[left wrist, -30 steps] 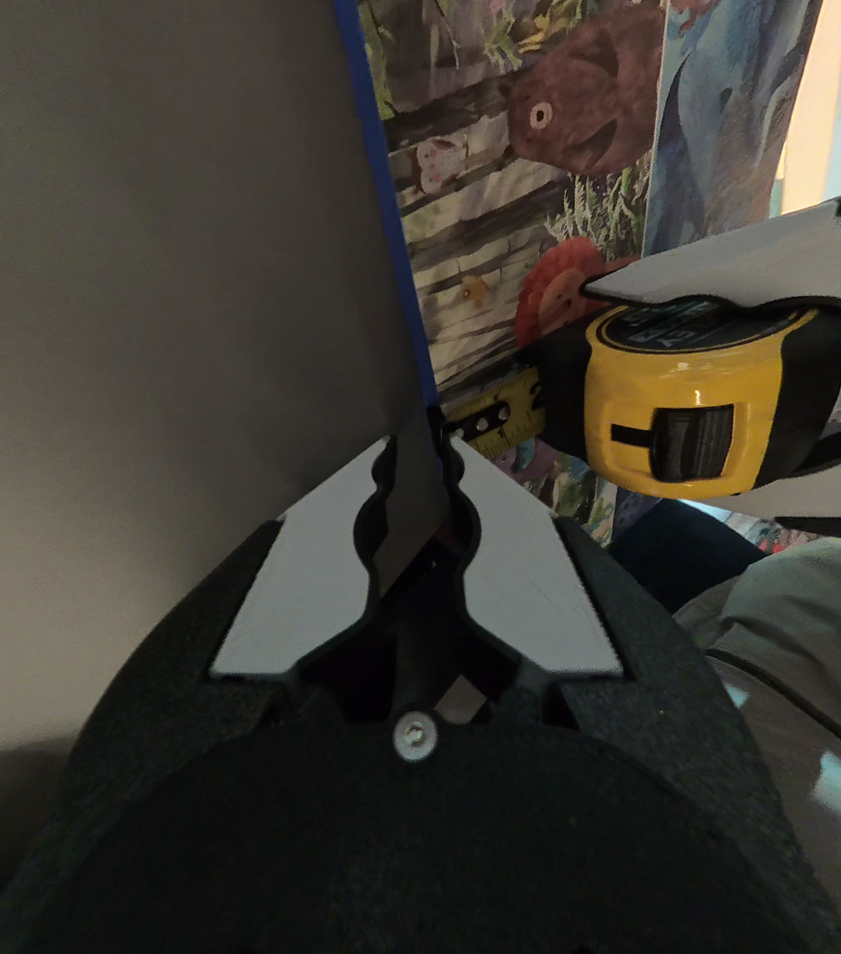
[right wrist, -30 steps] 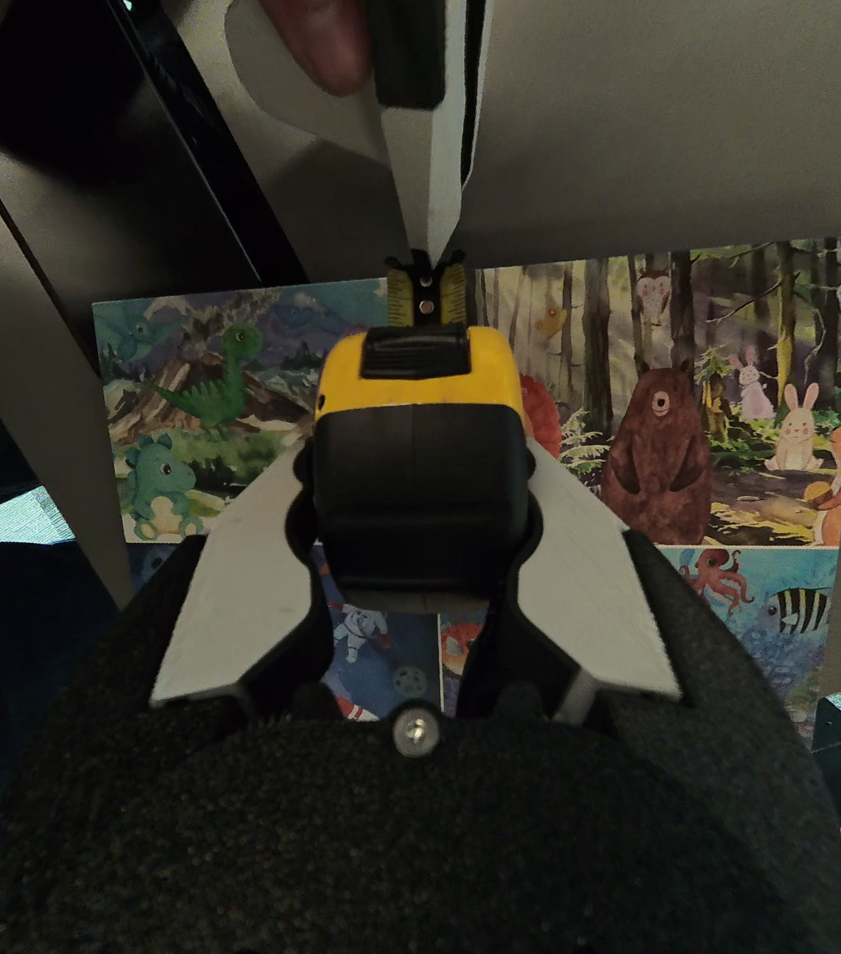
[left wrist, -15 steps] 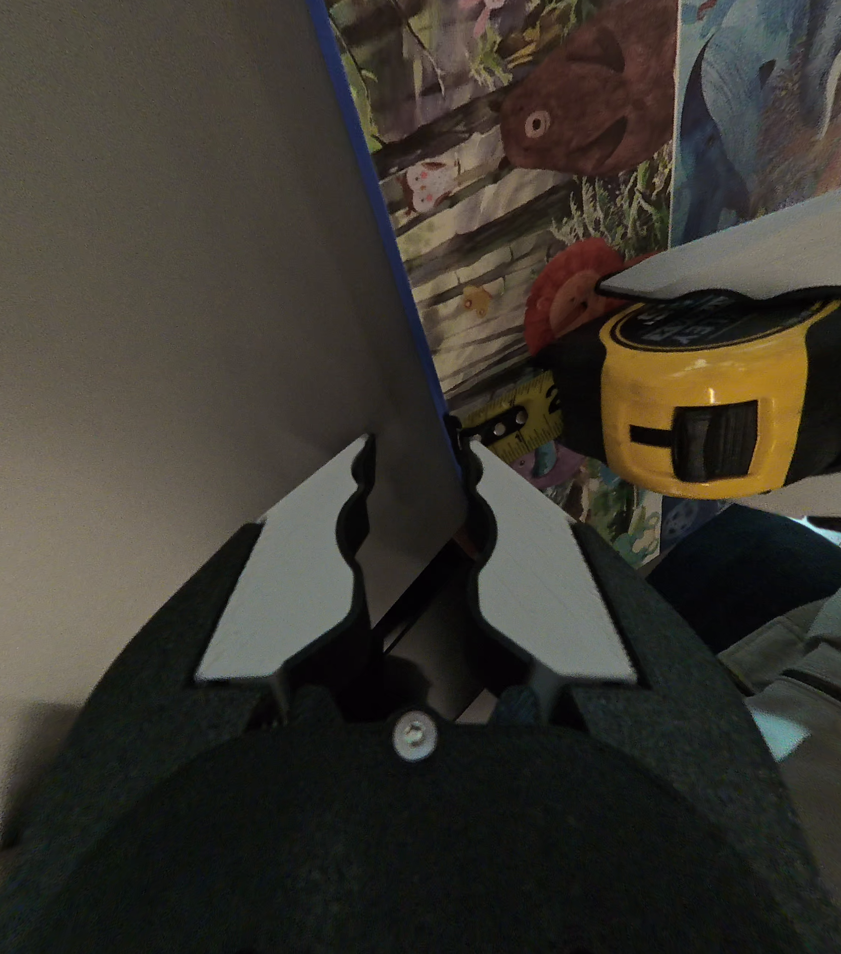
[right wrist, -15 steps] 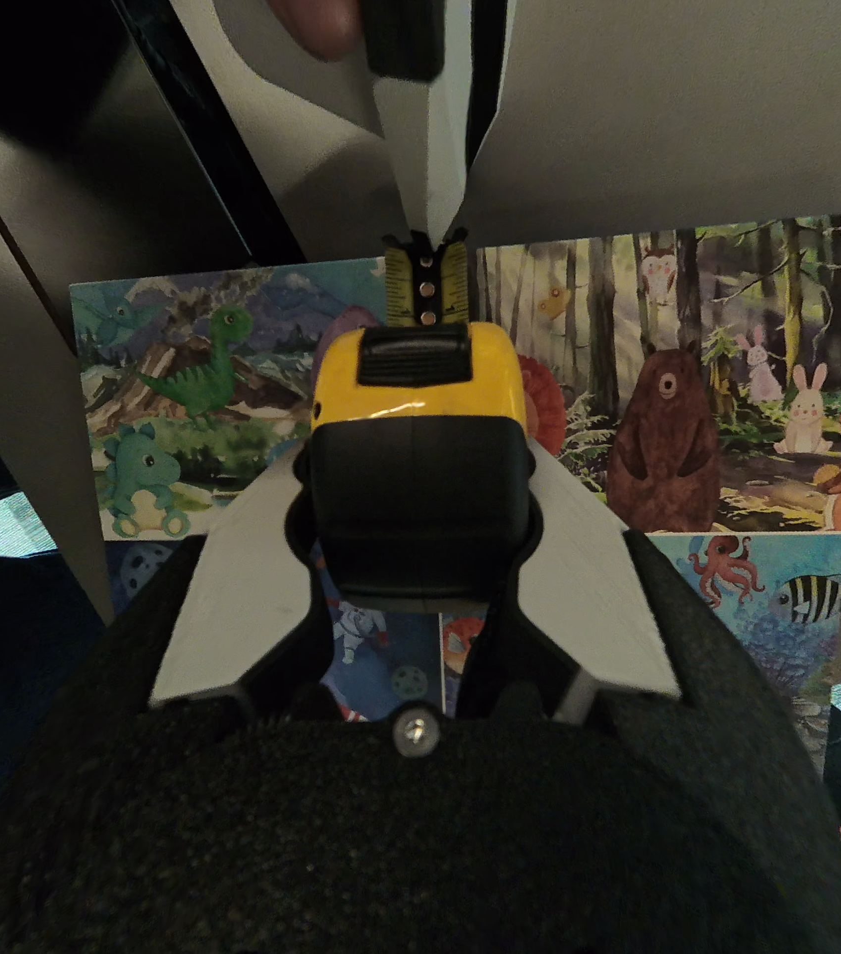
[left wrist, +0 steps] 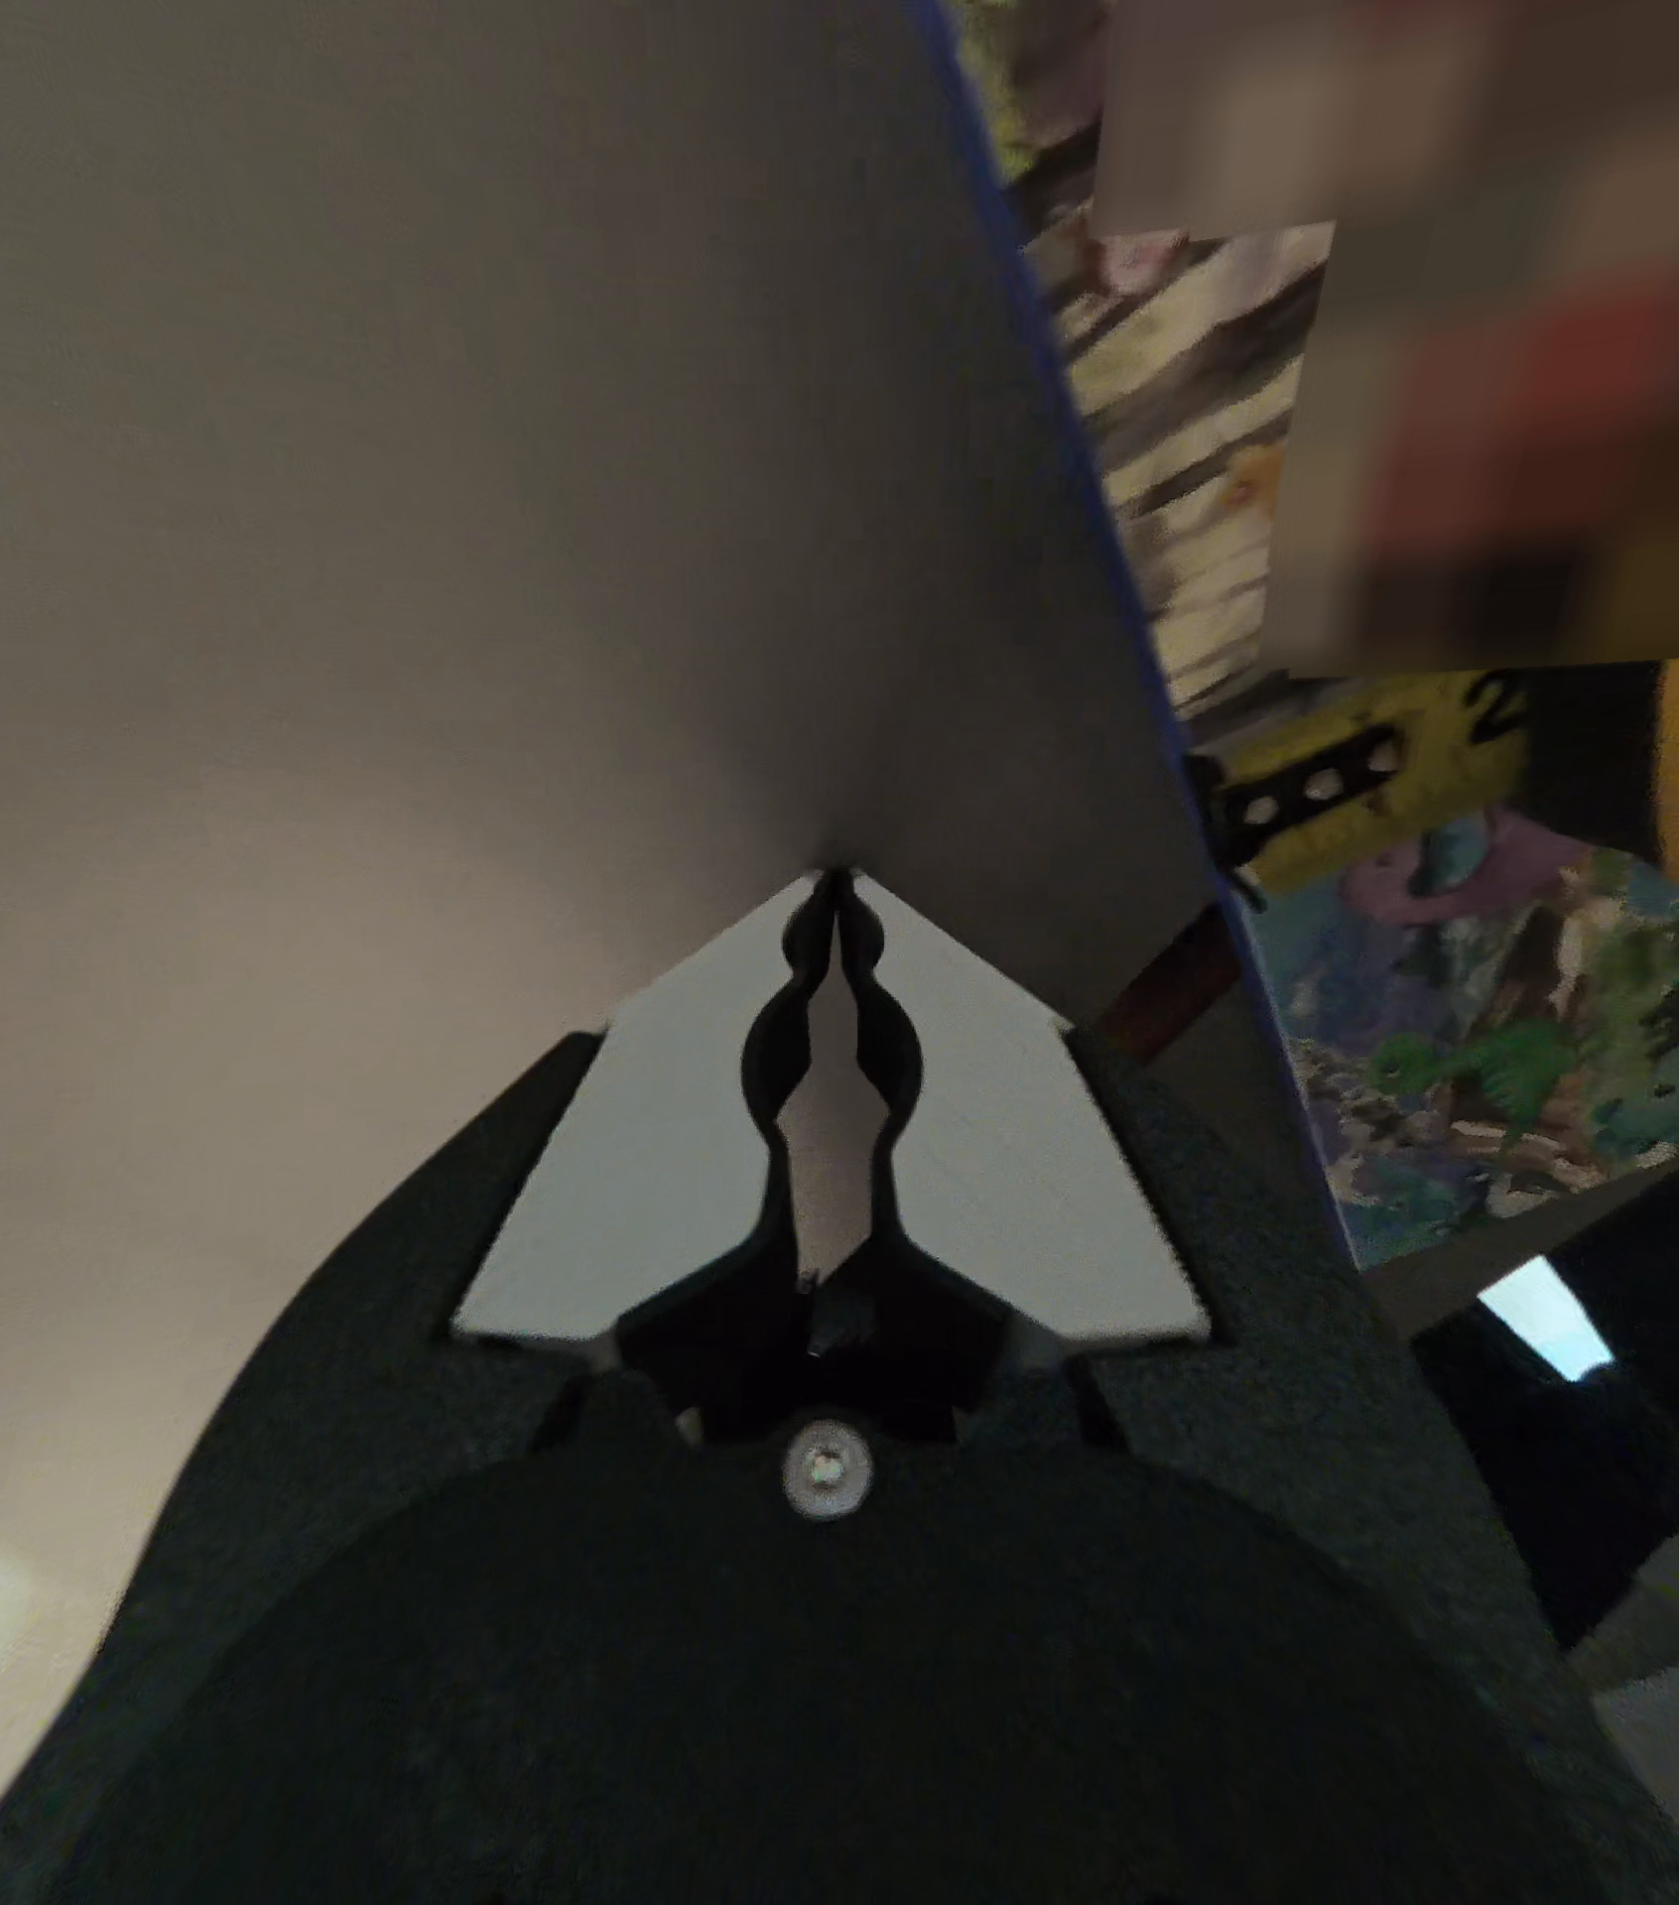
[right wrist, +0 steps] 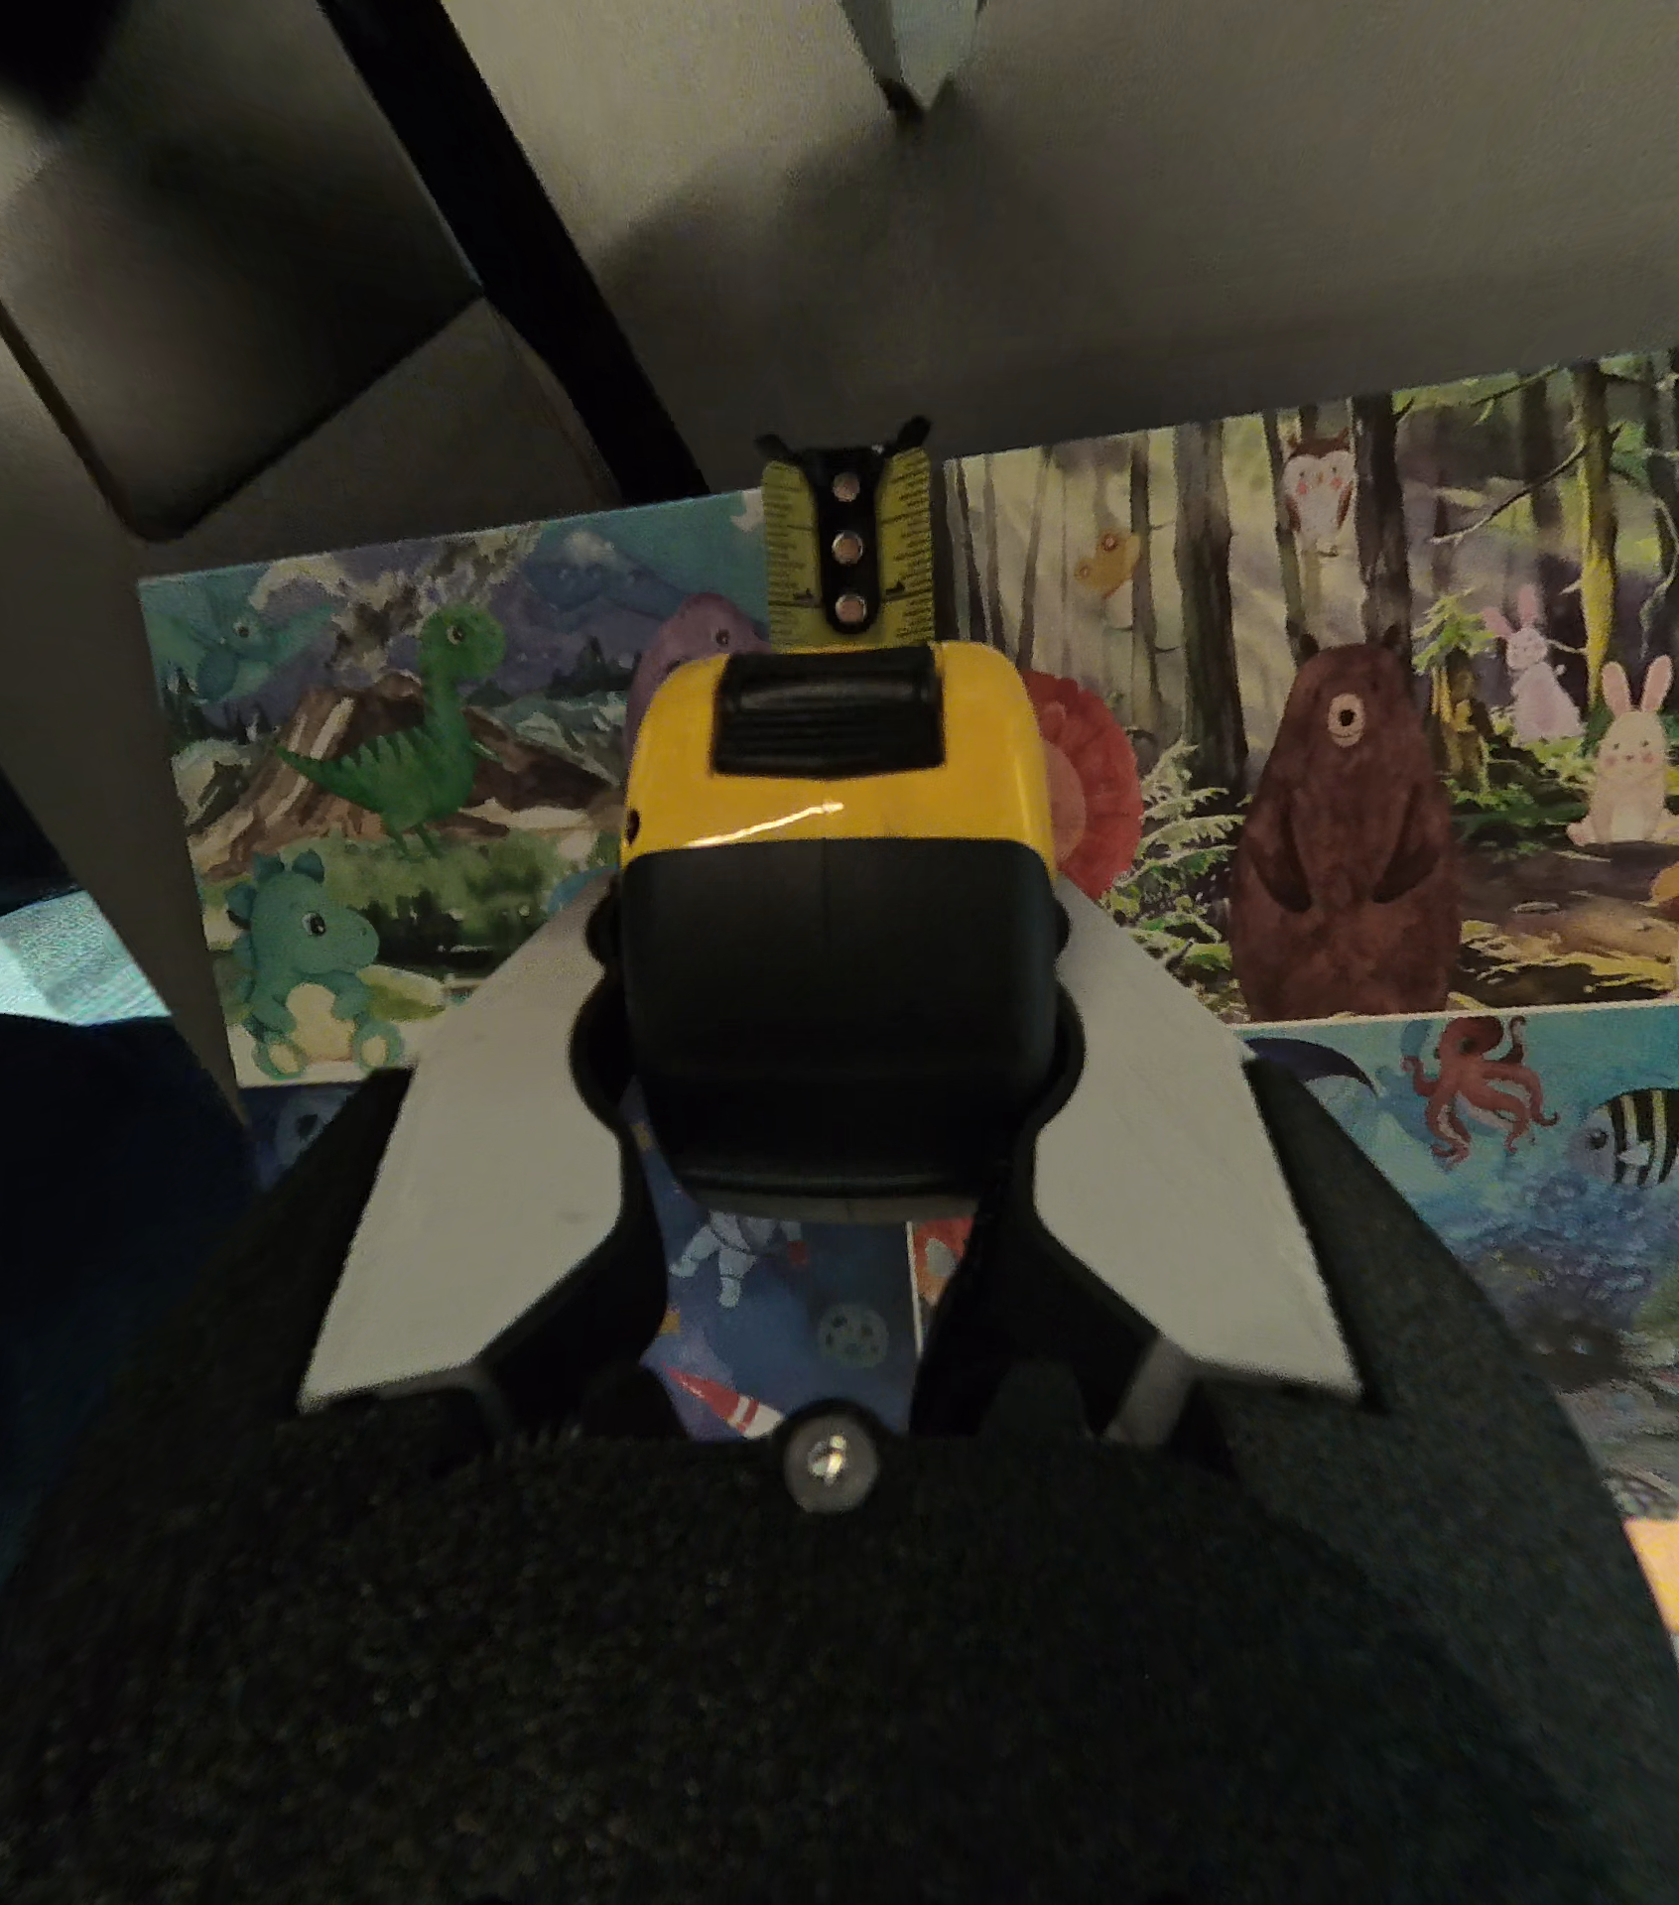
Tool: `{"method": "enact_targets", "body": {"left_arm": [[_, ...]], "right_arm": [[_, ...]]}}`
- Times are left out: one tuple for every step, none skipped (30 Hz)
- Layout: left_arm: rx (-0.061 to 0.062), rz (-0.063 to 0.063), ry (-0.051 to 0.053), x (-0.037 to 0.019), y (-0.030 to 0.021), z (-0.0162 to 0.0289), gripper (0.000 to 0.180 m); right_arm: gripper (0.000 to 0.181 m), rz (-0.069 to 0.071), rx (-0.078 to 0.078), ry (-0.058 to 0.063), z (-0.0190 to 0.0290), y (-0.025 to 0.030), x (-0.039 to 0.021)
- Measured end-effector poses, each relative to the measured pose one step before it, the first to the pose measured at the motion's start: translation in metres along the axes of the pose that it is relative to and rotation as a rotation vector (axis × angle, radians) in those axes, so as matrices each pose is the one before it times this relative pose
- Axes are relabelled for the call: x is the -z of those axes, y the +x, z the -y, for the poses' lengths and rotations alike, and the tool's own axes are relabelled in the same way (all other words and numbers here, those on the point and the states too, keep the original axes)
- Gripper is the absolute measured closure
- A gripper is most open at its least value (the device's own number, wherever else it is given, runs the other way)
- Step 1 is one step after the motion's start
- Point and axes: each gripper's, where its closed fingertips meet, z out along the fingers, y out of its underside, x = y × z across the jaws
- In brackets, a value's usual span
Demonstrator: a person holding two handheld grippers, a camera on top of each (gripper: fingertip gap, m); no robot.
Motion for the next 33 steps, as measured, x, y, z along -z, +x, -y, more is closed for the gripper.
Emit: {"method": "enact_targets", "body": {"left_arm": [[-0.0076,-0.0074,0.0004,0.00046,0.00076,-0.00015,0.180],[-0.0021,-0.0100,0.0045,0.00110,-0.00033,-0.00014,0.177],[0.0311,-0.0179,0.0331,0.00386,0.00031,0.00408,0.165],[0.0258,-0.0734,0.0545,0.00592,0.00967,0.00714,0.164],[0.0387,-0.0883,0.0403,0.00485,0.01255,0.00547,0.163],[0.0504,-0.0759,0.0194,0.00130,0.01086,0.00364,0.158],[0.0322,-0.0527,0.0052,-0.00218,0.00821,0.00158,0.151],[0.0119,-0.0273,-0.0109,-0.00545,0.00492,-0.00099,0.147],[0.0068,-0.0065,-0.0216,-0.00699,0.00196,-0.00191,0.147],[-0.0060,0.0033,-0.0243,-0.00656,0.00138,-0.00202,0.147],[-0.0118,-0.0019,-0.0062,-0.00279,0.00211,0.00043,0.151],[-0.0090,0.0055,0.0063,0.00049,-0.00110,0.00230,0.151],[-0.0047,0.0122,-0.0074,0.00037,-0.00349,-0.00011,0.144],[0.0118,-0.0056,-0.0043,0.00026,-0.00028,0.00007,0.145],[0.0186,0.0073,-0.0052,0.00162,-0.00094,-0.00032,0.143],[0.0066,0.0198,0.0108,0.00626,-0.00224,0.00174,0.142],[-0.0069,0.0045,0.0399,0.00900,-0.00001,0.00572,0.142],[0.0043,-0.0110,0.0354,0.00616,0.00256,0.00594,0.141],[0.0052,-0.0235,0.0032,0.00048,0.00575,0.00180,0.141],[-0.0088,-0.0075,-0.0240,-0.00509,0.00467,-0.00234,0.140],[-0.0173,0.0193,-0.0282,-0.00775,0.00095,-0.00316,0.139],[-0.0134,0.0290,-0.0282,-0.00768,-0.00162,-0.00278,0.139],[-0.0106,0.0230,-0.0193,-0.00572,-0.00135,-0.00080,0.139],[-0.0130,0.0110,0.0022,-0.00211,-0.00077,0.00085,0.139],[-0.0220,0.0101,-0.0026,-0.00003,-0.00141,-0.00010,0.138],[-0.0167,0.0073,0.0016,0.00008,-0.00088,-0.00023,0.137],[-0.0104,0.0127,0.0052,-0.00018,0.00022,-0.00035,0.137],[-0.0169,0.0193,0.0038,-0.00039,-0.00010,-0.00060,0.137],[-0.0216,0.0172,0.0007,-0.00025,-0.00043,-0.00066,0.137],[-0.0125,0.0073,-0.0029,-0.00041,-0.00027,-0.00043,0.136],[-0.0117,0.0092,-0.0034,-0.00044,0.00003,-0.00035,0.136],[-0.0194,0.0190,-0.0041,-0.00043,0.00008,-0.00089,0.136],[-0.0190,0.0196,-0.0025,-0.00048,0.00041,-0.00041,0.135]], "right_arm": [[0.106,0.0092,-0.0171,0.0111,-0.00343,-0.00345,-0.00114],[0.106,0.0023,-0.0070,0.0186,-0.00133,0.00059,0.00077],[0.106,0.0036,-0.0023,0.0116,-0.00003,-0.00008,0.00005],[0.106,0.0016,0.0115,0.0066,0.00047,-0.00030,-0.00038],[0.106,0.0029,0.0061,0.0041,-0.00027,0.00007,0.00002],[0.106,0.0065,-0.0050,0.0113,0.00018,0.00009,0.00012],[0.106,0.0027,-0.0052,0.0145,0.00080,-0.00020,-0.00017],[0.106,-0.0041,0.0046,0.0092,0.00039,-0.00018,-0.00012],[0.106,-0.0030,0.0023,0.0045,0.00029,-0.00009,-0.00024],[0.106,-0.0008,-0.0020,0.0026,0.00019,-0.00002,-0.00009],[0.106,-0.0028,0.0008,0.0002,0.00005,-0.00015,-0.00012],[0.105,-0.0018,0.0019,-0.0034,-0.00052,0.00011,-0.00001],[0.105,0.0012,-0.0045,0.0026,0.00014,-0.00006,-0.00022],[0.105,-0.0009,0.0001,0.0032,0.00006,-0.00014,-0.00006],[0.105,-0.0010,-0.0008,0.0016,-0.00039,0.00011,0.00023],[0.105,0.0006,-0.0020,0.0010,0.00029,-0.00014,-0.00002],[0.105,-0.0004,0.0010,-0.0005,-0.00003,0.00013,-0.00010],[0.105,-0.0014,0.0020,-0.0023,-0.00026,0.00004,0.00008],[0.105,0.0005,-0.0017,0.0016,0.00041,0.00001,-0.00019],[0.105,0.0013,-0.0016,0.0046,0.00009,-0.00017,0.00012],[0.105,0.0005,0.0013,0.0018,-0.00017,0.00014,0.00013],[0.105,0.0023,-0.0001,-0.0015,-0.00003,0.00004,0.00018],[0.105,0.0028,-0.0004,-0.0038,0.00000,0.00006,-0.00006],[0.105,-0.0003,0.0017,-0.0028,0.00011,-0.00006,-0.00012],[0.105,-0.0005,0.0003,0.0004,0.00027,-0.00003,-0.00005],[0.105,0.0005,-0.0035,0.0060,0.00062,-0.00015,0.00019],[0.105,-0.0001,-0.0056,0.0071,0.00039,0.00004,0.00003],[0.105,-0.0012,-0.0033,0.0069,0.00087,0.00002,-0.00007],[0.105,-0.0013,0.0019,0.0052,0.00124,0.00004,-0.00024],[0.105,0.0003,0.0068,0.0008,0.00104,0.00031,0.00114],[0.106,0.0042,0.0015,-0.0015,0.00100,0.00044,0.00166],[0.106,0.0089,-0.0011,-0.0057,0.00061,0.00156,0.00334],[0.106,0.0081,0.0052,-0.0052,0.00063,0.00050,0.00122]]}}
